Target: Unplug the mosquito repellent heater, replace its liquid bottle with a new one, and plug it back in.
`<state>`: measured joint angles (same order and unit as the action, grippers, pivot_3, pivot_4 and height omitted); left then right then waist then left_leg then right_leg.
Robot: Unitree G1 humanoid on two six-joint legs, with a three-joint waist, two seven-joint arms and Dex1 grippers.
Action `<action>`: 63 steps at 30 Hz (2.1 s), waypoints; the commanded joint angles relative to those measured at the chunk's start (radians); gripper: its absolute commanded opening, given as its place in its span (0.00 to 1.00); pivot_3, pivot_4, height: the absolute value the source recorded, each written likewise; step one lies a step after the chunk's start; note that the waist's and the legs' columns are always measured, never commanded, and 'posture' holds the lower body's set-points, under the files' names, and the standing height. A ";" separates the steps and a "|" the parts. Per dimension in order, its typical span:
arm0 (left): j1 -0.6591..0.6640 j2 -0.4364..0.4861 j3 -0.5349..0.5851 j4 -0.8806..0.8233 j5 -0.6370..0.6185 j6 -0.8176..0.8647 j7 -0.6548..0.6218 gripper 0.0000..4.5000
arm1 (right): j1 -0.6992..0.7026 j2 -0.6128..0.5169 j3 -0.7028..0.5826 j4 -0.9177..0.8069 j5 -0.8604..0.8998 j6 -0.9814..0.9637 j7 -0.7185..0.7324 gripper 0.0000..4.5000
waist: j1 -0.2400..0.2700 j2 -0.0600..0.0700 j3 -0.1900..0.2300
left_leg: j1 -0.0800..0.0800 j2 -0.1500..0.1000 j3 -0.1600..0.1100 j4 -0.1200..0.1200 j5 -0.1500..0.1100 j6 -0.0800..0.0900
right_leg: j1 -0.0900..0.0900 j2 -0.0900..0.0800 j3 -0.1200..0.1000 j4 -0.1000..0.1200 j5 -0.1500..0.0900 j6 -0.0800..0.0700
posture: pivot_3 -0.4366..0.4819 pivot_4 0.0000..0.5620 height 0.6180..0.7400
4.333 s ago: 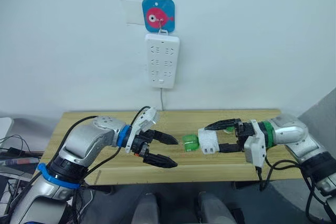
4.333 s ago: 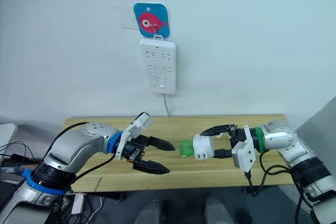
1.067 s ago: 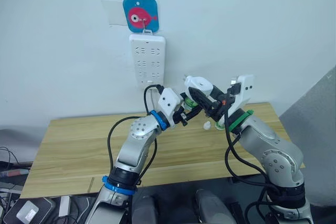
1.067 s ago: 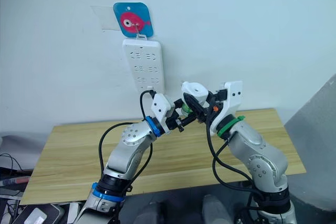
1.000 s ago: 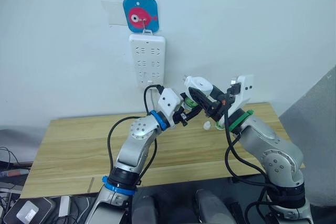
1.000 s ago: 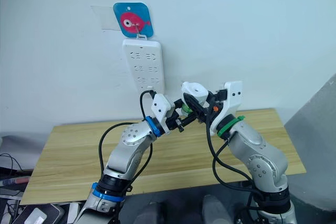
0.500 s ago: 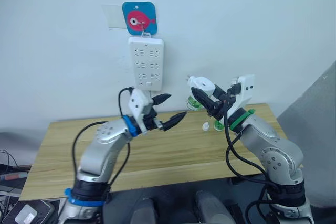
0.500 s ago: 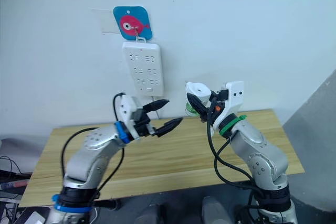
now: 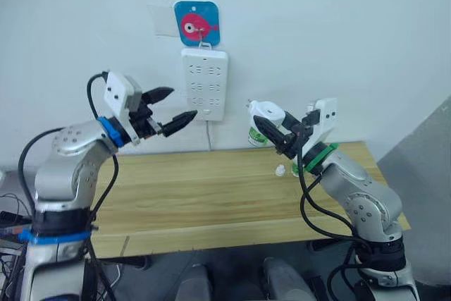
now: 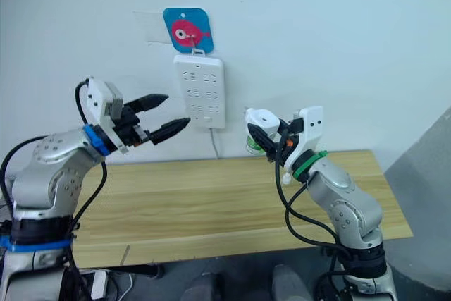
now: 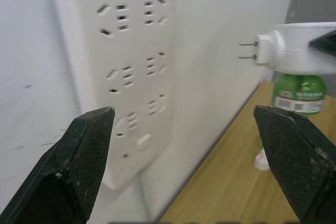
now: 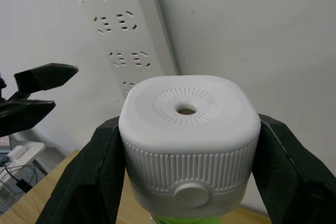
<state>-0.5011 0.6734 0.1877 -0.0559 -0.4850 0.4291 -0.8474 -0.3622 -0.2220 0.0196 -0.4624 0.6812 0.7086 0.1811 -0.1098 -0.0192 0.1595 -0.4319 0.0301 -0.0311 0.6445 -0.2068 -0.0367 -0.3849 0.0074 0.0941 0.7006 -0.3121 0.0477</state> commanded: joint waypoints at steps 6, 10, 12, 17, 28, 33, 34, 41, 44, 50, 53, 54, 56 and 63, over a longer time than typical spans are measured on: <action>-0.146 -0.003 -0.032 0.243 0.077 -0.168 -0.074 1.00 | -0.049 0.009 -0.035 -0.071 0.022 0.021 -0.025 0.65 | 0.000 0.000 0.000 | 0.000 0.000 0.001 0.000 0.000 0.000 | -0.001 0.000 0.001 0.000 0.000 0.000 | 0.37 0.19 1.00; -0.206 -0.016 -0.057 0.355 0.098 -0.206 -0.117 1.00 | -0.042 0.019 -0.040 -0.095 0.033 0.042 -0.049 0.65 | -0.002 0.000 0.000 | 0.000 0.000 0.001 0.000 0.000 0.000 | -0.001 0.000 0.001 0.000 0.000 0.000 | 0.37 0.19 1.00; -0.246 -0.038 -0.069 0.430 0.109 -0.232 -0.134 1.00 | -0.042 0.027 -0.041 -0.096 0.037 0.047 -0.054 0.65 | -0.002 0.000 0.000 | 0.000 0.000 0.001 0.000 0.000 0.000 | -0.001 0.000 0.001 0.000 0.000 0.000 | 0.38 0.19 1.00; -0.340 -0.088 -0.117 0.603 0.159 -0.306 -0.196 1.00 | -0.030 0.038 -0.031 -0.083 0.027 0.036 -0.033 0.65 | -0.003 0.000 0.000 | 0.000 0.000 0.001 0.000 0.000 0.000 | -0.001 0.000 0.001 0.000 0.000 0.000 | 0.37 0.19 1.00; -0.388 -0.120 -0.116 0.617 0.114 -0.191 -0.331 1.00 | 0.007 0.032 0.008 -0.091 -0.005 0.017 0.009 0.65 | -0.004 -0.001 0.000 | -0.001 0.000 0.001 0.001 0.000 0.000 | -0.001 0.000 0.000 0.002 0.000 0.000 | 0.37 0.19 1.00; -0.392 -0.122 -0.086 0.603 0.092 -0.145 -0.309 0.91 | -0.002 0.012 0.041 -0.082 -0.032 0.018 0.035 0.65 | -0.005 -0.001 0.000 | -0.001 0.000 0.001 0.001 0.000 0.000 | -0.001 0.000 0.001 0.002 0.000 0.000 | 0.37 0.19 1.00; -0.394 -0.125 -0.078 0.604 0.087 -0.140 -0.301 0.87 | -0.005 0.008 0.048 -0.078 -0.040 0.017 0.042 0.65 | -0.005 -0.001 0.000 | -0.001 0.000 0.001 0.001 0.000 0.000 | -0.001 0.000 0.001 0.002 0.000 0.000 | 0.37 0.19 1.00; -0.386 -0.139 -0.055 0.581 0.058 -0.094 -0.284 0.37 | -0.042 0.027 0.094 -0.049 -0.081 0.017 0.052 0.65 | -0.003 -0.001 0.000 | -0.001 0.000 0.000 0.001 0.000 0.000 | -0.001 0.000 0.001 0.002 0.000 0.000 | 0.38 0.18 1.00; -0.391 -0.148 -0.037 0.585 0.047 -0.070 -0.264 0.29 | -0.065 0.039 0.116 -0.029 -0.105 0.017 0.053 0.65 | 0.000 -0.001 0.000 | -0.001 0.000 0.000 0.001 0.000 0.000 | -0.001 0.000 0.000 0.003 0.000 0.000 | 0.38 0.18 1.00; -0.378 -0.148 -0.037 0.548 0.030 -0.032 -0.271 0.29 | -0.129 0.064 0.133 0.025 -0.177 0.017 0.023 0.65 | -0.001 -0.001 0.000 | -0.001 -0.001 0.000 0.003 0.003 -0.005 | -0.004 0.000 0.000 0.010 0.000 0.000 | 0.39 0.18 1.00; -0.373 -0.148 -0.036 0.536 0.028 -0.025 -0.270 0.29 | -0.152 0.075 0.130 0.043 -0.202 0.018 0.015 0.65 | -0.002 -0.001 0.000 | 0.000 -0.001 -0.001 0.003 0.005 -0.007 | -0.004 0.000 0.000 0.013 0.000 0.000 | 0.39 0.17 1.00; -0.370 -0.147 -0.036 0.532 0.029 -0.024 -0.269 0.29 | -0.156 0.076 0.132 0.045 -0.210 0.019 0.015 0.65 | -0.003 -0.001 0.000 | 0.000 -0.001 -0.002 0.003 0.005 -0.008 | -0.004 0.000 0.000 0.014 0.000 0.000 | 0.39 0.17 1.00; -0.368 -0.146 -0.039 0.527 0.030 -0.023 -0.272 0.29 | -0.168 0.079 0.133 0.054 -0.228 0.017 0.011 0.65 | -0.002 -0.001 0.000 | 0.000 -0.001 -0.002 0.003 0.005 -0.008 | -0.004 0.000 0.000 0.013 0.000 0.000 | 0.39 0.17 1.00; -0.369 -0.147 -0.045 0.529 0.042 -0.039 -0.268 0.29 | -0.188 0.090 0.141 0.080 -0.277 0.015 0.016 0.65 | -0.002 -0.001 0.000 | 0.000 -0.001 -0.002 0.002 0.005 -0.008 | -0.004 0.000 -0.001 0.013 0.000 0.000 | 0.40 0.17 1.00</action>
<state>-0.8536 0.5228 0.1176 0.5204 -0.4211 0.4110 -1.1129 -0.5243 -0.1378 0.1613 -0.3657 0.4152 0.7498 0.1959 -0.1122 -0.0201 0.1591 -0.4321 0.0290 -0.0330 0.6470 -0.2017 -0.0447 -0.3892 0.0072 0.0936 0.7140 -0.3121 0.0476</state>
